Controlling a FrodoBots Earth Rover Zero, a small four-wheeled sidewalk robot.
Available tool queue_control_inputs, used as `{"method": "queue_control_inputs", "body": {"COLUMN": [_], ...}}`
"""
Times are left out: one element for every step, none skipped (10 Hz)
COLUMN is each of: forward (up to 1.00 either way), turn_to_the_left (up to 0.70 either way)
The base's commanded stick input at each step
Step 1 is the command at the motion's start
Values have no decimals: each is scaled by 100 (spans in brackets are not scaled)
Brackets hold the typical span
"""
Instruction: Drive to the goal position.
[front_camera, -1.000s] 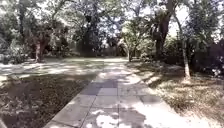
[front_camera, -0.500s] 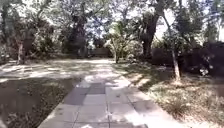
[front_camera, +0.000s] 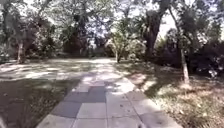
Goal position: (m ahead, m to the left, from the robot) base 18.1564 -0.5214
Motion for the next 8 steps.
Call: {"method": "queue_control_inputs", "body": {"forward": [50, 50, 50, 50, 50, 50, 50, 50], "turn_to_the_left": [0, 0, 0, 0, 0, 0, 0, 0]}}
